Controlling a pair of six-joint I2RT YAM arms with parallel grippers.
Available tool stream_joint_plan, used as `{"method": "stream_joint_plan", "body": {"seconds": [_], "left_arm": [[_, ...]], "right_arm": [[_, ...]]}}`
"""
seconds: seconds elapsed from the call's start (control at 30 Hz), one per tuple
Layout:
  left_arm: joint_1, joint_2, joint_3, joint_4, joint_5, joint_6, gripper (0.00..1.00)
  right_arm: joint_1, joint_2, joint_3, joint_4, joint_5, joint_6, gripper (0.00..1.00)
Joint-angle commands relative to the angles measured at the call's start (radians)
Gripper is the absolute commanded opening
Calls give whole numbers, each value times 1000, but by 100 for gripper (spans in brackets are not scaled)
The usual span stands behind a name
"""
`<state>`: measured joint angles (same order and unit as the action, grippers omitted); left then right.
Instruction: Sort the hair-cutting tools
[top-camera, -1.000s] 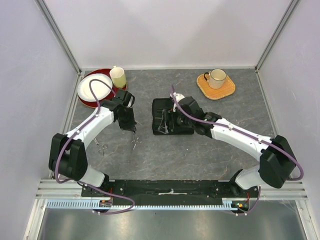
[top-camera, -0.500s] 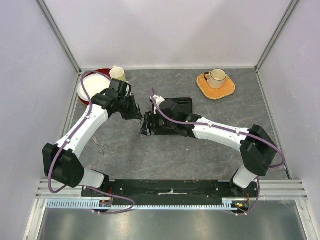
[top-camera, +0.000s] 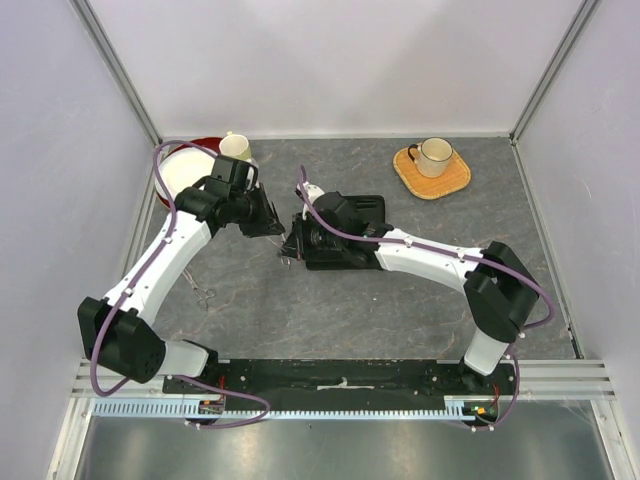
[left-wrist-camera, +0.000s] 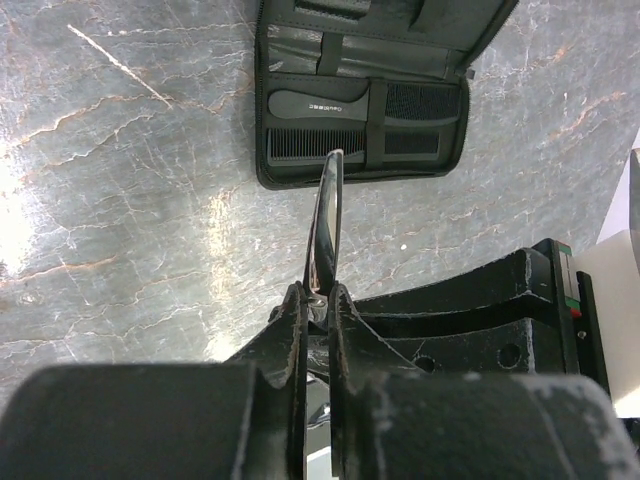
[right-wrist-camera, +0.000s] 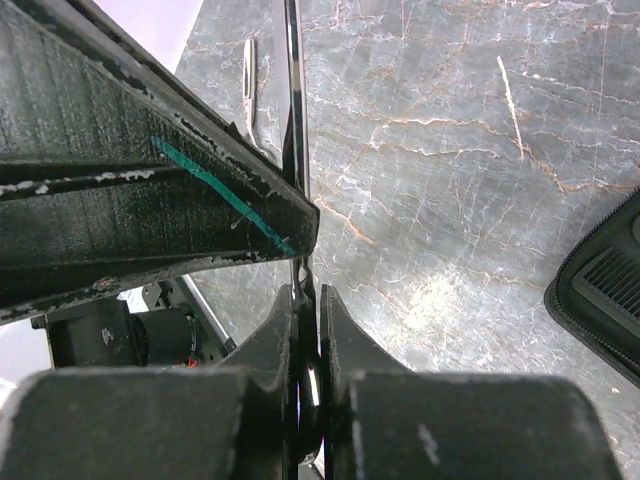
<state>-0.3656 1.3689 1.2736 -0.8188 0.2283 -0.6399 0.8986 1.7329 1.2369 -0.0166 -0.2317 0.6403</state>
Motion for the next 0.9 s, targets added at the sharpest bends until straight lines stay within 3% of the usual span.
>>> {"method": "stream_joint_plan", "body": {"seconds": [0.0,0.07,0.1,0.2,0.5,0.6,0.73,0.87], "left_arm": [[-9,-39,67,50,57,-27,23],[-9,-45,76,50,60,-20,36],[-7,-51,79,50,60,-15,49],[-7,-56,102,53,89,11,63],[62,-148,233,44,233,311,73],[65,-157,241,72,342,350,73],[70,-183,208,171,607,339,73],[74,-212,194,244,743,313,72]], "right_arm": [[19,-31,30,41,-9,-1,0],[17,-50,21,37,-6,-11,0],[17,-73,18,32,-6,-17,0],[8,-120,3,20,-24,-48,0],[-33,-269,-45,20,-145,-77,0],[-47,-302,-36,20,-240,-105,0],[-56,-335,-21,-5,-392,-159,0],[-59,-378,-10,-6,-454,-182,0]]}}
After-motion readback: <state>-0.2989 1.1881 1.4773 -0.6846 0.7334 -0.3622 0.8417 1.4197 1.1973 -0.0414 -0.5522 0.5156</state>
